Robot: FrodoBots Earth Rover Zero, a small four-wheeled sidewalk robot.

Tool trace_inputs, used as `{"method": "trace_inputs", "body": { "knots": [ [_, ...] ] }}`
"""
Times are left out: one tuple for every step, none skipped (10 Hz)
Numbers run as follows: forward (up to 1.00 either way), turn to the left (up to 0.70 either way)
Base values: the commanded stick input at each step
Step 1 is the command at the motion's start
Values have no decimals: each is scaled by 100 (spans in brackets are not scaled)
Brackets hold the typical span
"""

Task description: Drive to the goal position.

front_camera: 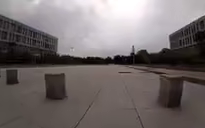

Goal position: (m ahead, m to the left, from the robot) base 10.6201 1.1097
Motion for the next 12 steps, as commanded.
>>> {"method": "trace_inputs", "body": {
  "knots": [
    [70, -15],
    [70, -2],
    [70, 0],
    [70, 0],
    [70, 0],
    [70, 0],
    [70, 0],
    [70, 0],
    [70, 0],
    [70, 0],
    [70, 0],
    [70, 0]
  ]
}}
